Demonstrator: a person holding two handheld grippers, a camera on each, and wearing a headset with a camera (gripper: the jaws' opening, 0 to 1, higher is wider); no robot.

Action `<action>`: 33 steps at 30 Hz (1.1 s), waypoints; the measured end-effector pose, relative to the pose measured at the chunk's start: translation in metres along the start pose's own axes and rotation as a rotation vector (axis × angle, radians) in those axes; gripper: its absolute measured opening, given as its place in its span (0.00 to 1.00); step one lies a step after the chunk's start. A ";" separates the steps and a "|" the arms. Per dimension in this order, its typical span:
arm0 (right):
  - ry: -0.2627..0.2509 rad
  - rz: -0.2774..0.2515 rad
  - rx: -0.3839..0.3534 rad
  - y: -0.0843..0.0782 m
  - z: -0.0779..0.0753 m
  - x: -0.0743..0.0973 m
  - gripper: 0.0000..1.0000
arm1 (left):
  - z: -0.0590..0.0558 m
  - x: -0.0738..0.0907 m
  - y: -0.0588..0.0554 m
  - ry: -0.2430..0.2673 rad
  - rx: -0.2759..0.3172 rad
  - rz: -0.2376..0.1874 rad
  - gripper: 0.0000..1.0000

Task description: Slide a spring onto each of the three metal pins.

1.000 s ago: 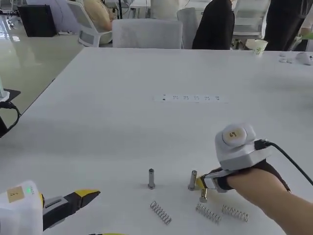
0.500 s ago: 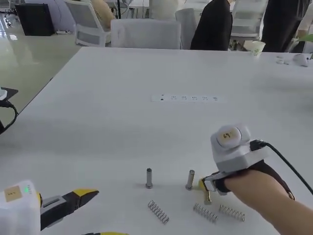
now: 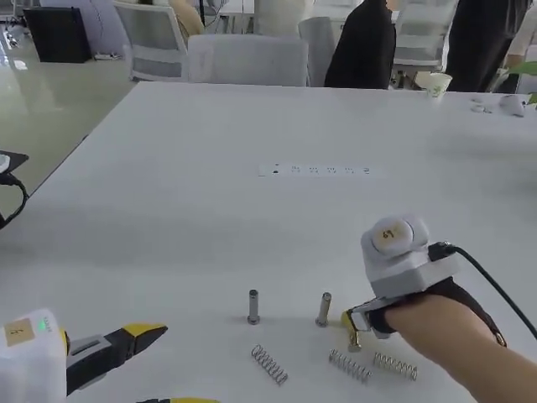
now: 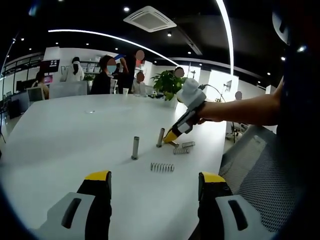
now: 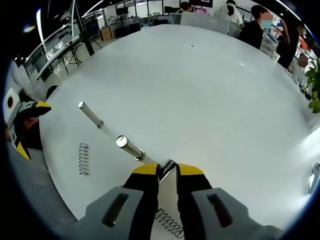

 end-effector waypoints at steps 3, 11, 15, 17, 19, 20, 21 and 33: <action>-0.007 0.012 0.005 0.001 0.001 -0.001 0.10 | 0.000 0.000 -0.001 0.001 0.000 0.003 0.67; -0.005 0.028 0.040 0.004 0.004 -0.005 0.09 | 0.001 0.001 -0.001 0.004 0.002 0.000 0.67; -0.006 0.036 0.048 0.005 0.003 -0.005 0.08 | 0.001 0.002 0.000 0.006 0.003 -0.002 0.67; -0.008 0.043 0.053 0.006 0.002 -0.005 0.07 | 0.001 0.002 0.000 0.007 0.002 -0.001 0.67; -0.010 0.049 0.055 0.006 0.002 -0.005 0.06 | 0.001 0.002 0.000 0.007 0.002 -0.001 0.67; -0.011 0.051 0.061 0.006 0.001 -0.005 0.06 | 0.001 0.002 0.000 0.007 0.002 -0.002 0.67; -0.013 0.053 0.065 0.006 0.001 -0.005 0.06 | 0.001 0.002 0.000 0.007 0.003 -0.003 0.67; -0.034 0.055 0.138 0.005 0.003 -0.005 0.06 | 0.001 0.002 0.000 0.009 0.002 -0.006 0.67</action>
Point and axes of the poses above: the centre of the closed fingertips' face, and the gripper's own axes: x roughly backward along the fingers, z roughly to its left, y roughly out of its top, the point moved 6 cm from there along x, roughly backward along the fingers, and after that the axes turned 13 degrees about z, right-handed, at the moved point
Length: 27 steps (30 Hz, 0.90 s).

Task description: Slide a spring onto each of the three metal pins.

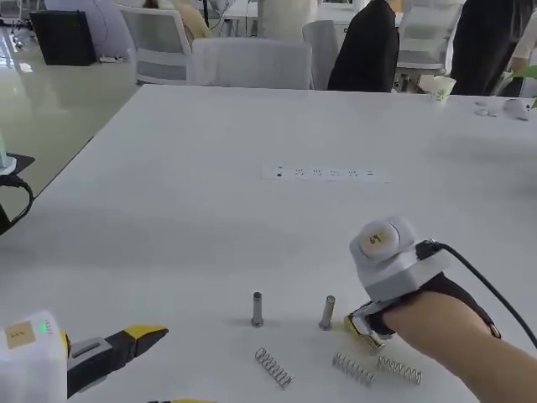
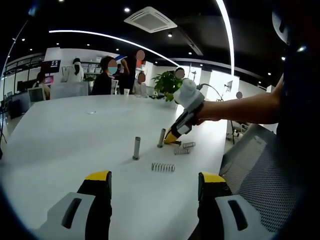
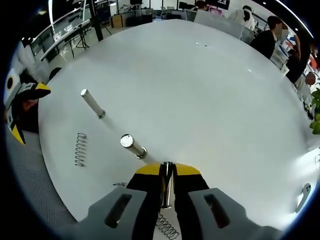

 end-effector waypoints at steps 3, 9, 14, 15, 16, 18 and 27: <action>-0.003 0.003 0.011 0.001 0.000 0.000 0.06 | 0.000 0.000 0.000 0.000 0.000 -0.001 0.67; -0.002 0.002 0.023 0.001 0.001 0.000 0.05 | 0.001 0.000 -0.001 0.002 0.002 -0.003 0.66; 0.001 -0.007 0.025 0.000 0.001 0.000 0.05 | 0.001 0.001 -0.001 0.004 0.005 -0.005 0.66; 0.002 -0.009 0.026 0.000 0.001 0.000 0.04 | 0.001 0.001 -0.001 0.005 0.005 -0.005 0.66; 0.001 -0.010 0.028 0.000 0.001 0.000 0.04 | 0.002 0.001 -0.001 0.005 0.005 -0.006 0.66; -0.001 -0.011 0.033 0.000 0.001 0.000 0.04 | 0.002 0.001 0.000 0.005 0.005 -0.007 0.66; 0.006 -0.035 0.027 0.002 0.000 0.004 0.04 | 0.002 0.002 -0.001 0.006 0.005 -0.003 0.66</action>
Point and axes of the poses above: the centre of the closed fingertips' face, and the gripper's own axes: x roughly backward along the fingers, z roughly to its left, y roughly out of its top, the point moved 6 cm from there along x, roughly backward along the fingers, and after that the axes turned 13 degrees about z, right-handed, at the moved point
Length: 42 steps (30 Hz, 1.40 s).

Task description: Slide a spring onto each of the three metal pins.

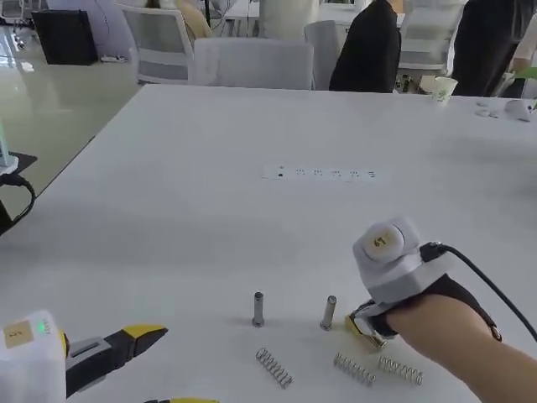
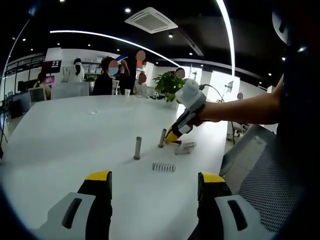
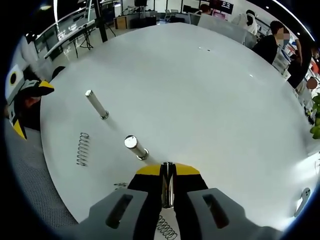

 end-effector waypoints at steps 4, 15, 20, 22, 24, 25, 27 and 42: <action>0.001 -0.012 -0.007 0.001 -0.002 0.003 0.04 | 0.000 0.000 0.001 0.000 -0.002 0.001 0.66; 0.002 -0.044 -0.020 0.005 -0.004 0.010 0.04 | -0.001 -0.001 0.002 -0.004 -0.005 -0.001 0.66; 0.002 -0.058 -0.026 0.007 -0.005 0.014 0.04 | -0.001 0.000 0.001 -0.003 -0.006 0.001 0.66; 0.002 -0.064 -0.028 0.008 -0.005 0.016 0.04 | 0.000 0.000 0.002 -0.003 -0.007 0.001 0.66; 0.002 -0.072 -0.031 0.008 -0.006 0.017 0.04 | 0.000 0.000 0.002 -0.003 -0.008 0.000 0.66; 0.003 -0.074 -0.034 0.008 -0.006 0.018 0.04 | -0.001 0.000 0.002 -0.004 -0.009 0.000 0.66; 0.004 -0.079 -0.036 0.008 -0.006 0.019 0.04 | -0.001 -0.001 0.002 -0.005 -0.010 0.001 0.66; 0.010 -0.110 -0.044 0.006 -0.008 0.025 0.04 | -0.002 0.000 0.003 -0.006 -0.018 0.005 0.66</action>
Point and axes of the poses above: the centre of the closed fingertips' face, and the gripper's own axes: x roughly backward along the fingers, z roughly to its left, y roughly out of its top, the point moved 6 cm from there along x, roughly backward along the fingers, and after that the axes turned 13 degrees about z, right-handed, at the moved point
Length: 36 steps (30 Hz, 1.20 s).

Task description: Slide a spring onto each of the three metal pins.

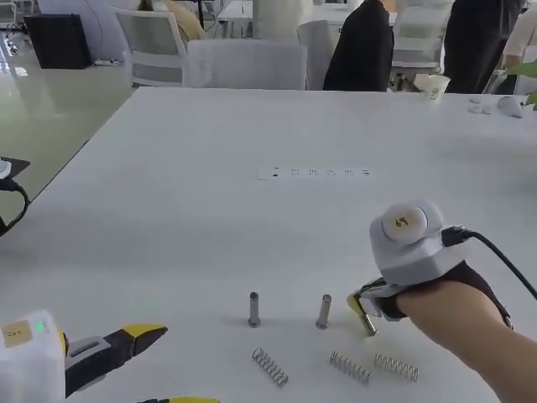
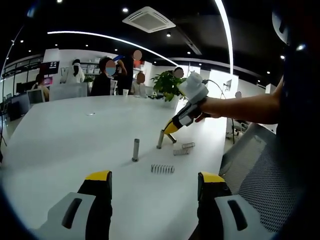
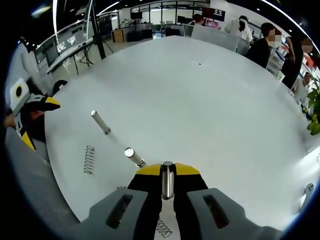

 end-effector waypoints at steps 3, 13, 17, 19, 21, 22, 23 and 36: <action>0.002 -0.011 -0.003 0.000 -0.001 0.002 0.04 | 0.000 0.001 0.000 0.002 -0.001 0.000 0.66; 0.010 -0.031 -0.005 -0.002 -0.003 0.007 0.04 | -0.002 0.000 0.003 -0.001 -0.007 0.002 0.66; 0.014 -0.037 -0.006 -0.004 -0.004 0.009 0.04 | -0.002 0.001 0.003 -0.001 -0.009 0.003 0.66; 0.015 -0.041 -0.004 -0.005 -0.005 0.010 0.04 | -0.002 0.001 0.004 0.000 -0.010 0.003 0.66; 0.022 -0.051 0.003 -0.006 -0.005 0.010 0.04 | -0.002 0.001 0.004 0.000 -0.009 0.002 0.66; 0.027 -0.054 0.007 -0.006 -0.005 0.010 0.04 | -0.002 0.001 0.003 0.001 -0.010 0.003 0.66; 0.031 -0.058 0.002 -0.007 -0.006 0.011 0.04 | -0.002 0.001 0.003 0.001 -0.010 0.003 0.66; 0.068 -0.108 0.012 -0.011 -0.007 0.012 0.04 | -0.003 0.002 0.005 0.000 -0.013 0.005 0.66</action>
Point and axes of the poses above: the centre of the closed fingertips' face, and the gripper's own axes: x roughly backward along the fingers, z roughly to its left, y roughly out of its top, the point moved 6 cm from there along x, roughly backward along the fingers, and after that the axes turned 13 degrees about z, right-handed, at the moved point
